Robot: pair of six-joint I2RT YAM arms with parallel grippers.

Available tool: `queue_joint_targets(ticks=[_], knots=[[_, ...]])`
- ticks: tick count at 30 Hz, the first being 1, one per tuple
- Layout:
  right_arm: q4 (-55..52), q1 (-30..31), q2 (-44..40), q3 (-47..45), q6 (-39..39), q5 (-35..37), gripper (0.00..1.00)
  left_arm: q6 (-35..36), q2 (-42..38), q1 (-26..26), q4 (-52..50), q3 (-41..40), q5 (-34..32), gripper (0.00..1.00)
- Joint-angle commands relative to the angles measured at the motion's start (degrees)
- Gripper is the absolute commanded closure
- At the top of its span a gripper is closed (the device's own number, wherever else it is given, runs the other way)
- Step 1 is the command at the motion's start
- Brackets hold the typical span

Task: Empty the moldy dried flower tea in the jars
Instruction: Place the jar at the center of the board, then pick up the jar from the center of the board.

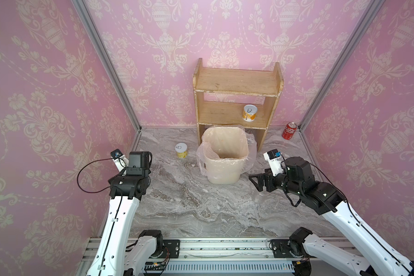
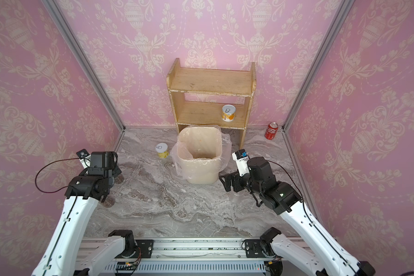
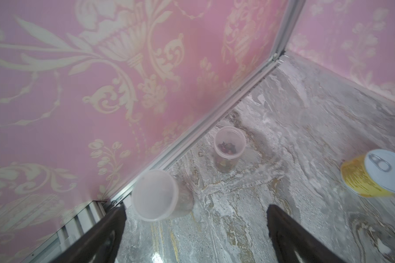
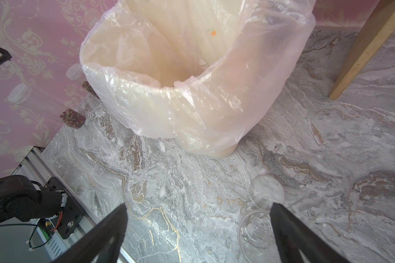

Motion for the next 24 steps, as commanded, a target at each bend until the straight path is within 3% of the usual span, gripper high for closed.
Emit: queue_joint_targets(ticks=[1, 5, 13, 24], knots=[[-0.7, 0.4, 1.0, 2.1, -1.8, -0.7, 0.01, -3.0, -0.1, 4.7, -0.6, -1.9, -3.2, 0.01], [-1.7, 0.4, 1.3, 3.2, -1.7, -0.6, 0.01, -4.0, 2.4, 10.0, 1.4, -3.7, 1.2, 0.01], [-2.2, 0.4, 0.9, 2.9, -1.4, -0.2, 0.01, -5.8, 5.7, 14.3, 3.5, -5.8, 3.7, 0.01], [-2.1, 0.4, 0.9, 1.3, -2.2, 0.1, 0.01, -12.1, 9.1, 15.7, 6.7, -10.8, 6.9, 0.08]])
